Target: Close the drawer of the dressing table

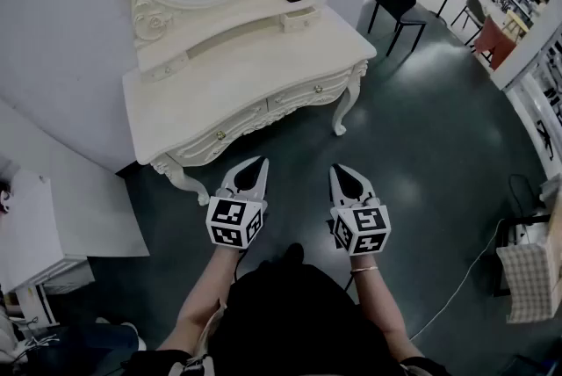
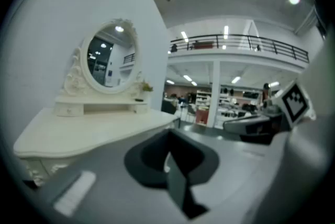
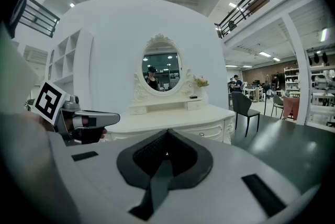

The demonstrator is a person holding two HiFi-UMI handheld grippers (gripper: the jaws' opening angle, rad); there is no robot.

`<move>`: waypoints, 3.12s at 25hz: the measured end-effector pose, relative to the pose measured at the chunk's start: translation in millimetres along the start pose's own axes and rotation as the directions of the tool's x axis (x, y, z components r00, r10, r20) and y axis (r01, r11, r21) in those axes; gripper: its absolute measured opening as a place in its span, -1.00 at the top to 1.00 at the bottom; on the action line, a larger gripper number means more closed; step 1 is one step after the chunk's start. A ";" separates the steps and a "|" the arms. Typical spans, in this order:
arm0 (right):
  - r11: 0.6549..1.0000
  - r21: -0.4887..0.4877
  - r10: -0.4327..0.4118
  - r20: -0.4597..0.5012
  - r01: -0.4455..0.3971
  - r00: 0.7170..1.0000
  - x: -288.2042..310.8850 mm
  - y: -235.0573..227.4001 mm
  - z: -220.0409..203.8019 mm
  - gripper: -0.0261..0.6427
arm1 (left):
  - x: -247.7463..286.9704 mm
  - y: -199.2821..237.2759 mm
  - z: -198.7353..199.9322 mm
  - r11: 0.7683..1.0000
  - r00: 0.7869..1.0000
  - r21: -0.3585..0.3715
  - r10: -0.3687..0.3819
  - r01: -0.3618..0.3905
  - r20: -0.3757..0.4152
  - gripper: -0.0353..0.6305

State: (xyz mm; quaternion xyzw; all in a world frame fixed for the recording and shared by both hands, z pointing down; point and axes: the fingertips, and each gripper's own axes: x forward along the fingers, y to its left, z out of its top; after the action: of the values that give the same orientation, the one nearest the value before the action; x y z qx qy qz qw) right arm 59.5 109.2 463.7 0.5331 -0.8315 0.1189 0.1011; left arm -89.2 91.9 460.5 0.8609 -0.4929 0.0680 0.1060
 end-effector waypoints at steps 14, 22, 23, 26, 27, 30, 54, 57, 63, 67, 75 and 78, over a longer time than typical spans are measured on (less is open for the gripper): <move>0.999 0.039 0.004 0.035 -0.005 0.999 3.7 -27.0 4.9 0.91 | 20.4 -10.7 4.5 1.000 1.000 0.012 0.006 -0.006 0.009 0.88; 0.999 0.043 0.024 0.052 -0.026 0.998 8.6 -39.0 12.8 0.90 | 34.1 -16.8 10.2 1.000 1.000 0.026 0.003 -0.004 0.013 0.88; 0.999 0.043 0.027 0.055 -0.030 0.998 9.4 -40.1 14.2 0.90 | 36.0 -17.0 10.7 1.000 1.000 0.027 0.004 -0.004 0.012 0.88; 0.998 0.043 0.033 0.061 -0.036 0.998 12.3 -45.5 17.9 0.90 | 42.5 -18.8 12.2 1.000 1.000 0.030 0.005 -0.005 0.010 0.88; 0.998 0.045 0.034 0.061 -0.037 0.998 13.5 -47.1 18.5 0.90 | 44.4 -19.6 12.5 1.000 1.000 0.031 0.004 -0.004 0.007 0.88; 0.997 0.056 0.040 0.056 -0.043 0.998 19.2 -48.9 18.7 0.90 | 48.7 -19.9 12.3 0.999 1.000 0.036 0.001 0.000 -0.004 0.88; 0.996 0.074 0.044 -0.006 -0.043 0.999 152.1 -97.2 47.2 0.49 | 179.8 51.7 29.3 0.999 0.998 0.007 -0.053 0.053 -0.040 0.88; 0.996 0.081 0.031 -0.016 -0.029 0.999 184.2 -109.1 54.5 0.48 | 207.6 72.0 35.4 0.998 0.997 -0.001 -0.062 0.062 -0.044 0.88; 0.996 0.084 0.004 -0.025 -0.002 1.000 244.6 -132.1 77.2 0.48 | 256.2 108.0 52.6 0.997 0.996 -0.014 -0.077 0.077 -0.046 0.88; 0.996 0.084 -0.010 -0.020 0.011 1.000 280.7 -142.3 91.0 0.48 | 282.7 132.4 60.6 0.997 0.996 -0.019 -0.079 0.079 -0.046 0.88; 0.997 0.065 -0.033 -0.033 0.035 0.999 327.2 -159.0 108.5 0.48 | 322.9 158.7 71.1 0.994 0.992 -0.025 -0.111 0.110 -0.055 0.88; 0.997 0.056 -0.046 -0.045 0.048 0.998 342.4 -169.3 110.9 0.48 | 338.5 163.2 72.8 0.992 0.991 -0.032 -0.122 0.120 -0.059 0.88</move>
State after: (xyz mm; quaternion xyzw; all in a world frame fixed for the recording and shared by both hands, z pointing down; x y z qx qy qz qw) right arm 68.3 -288.3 474.4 0.5525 -0.8126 0.1516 0.1070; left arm -58.2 -288.9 483.9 0.8852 -0.4371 0.0807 0.1373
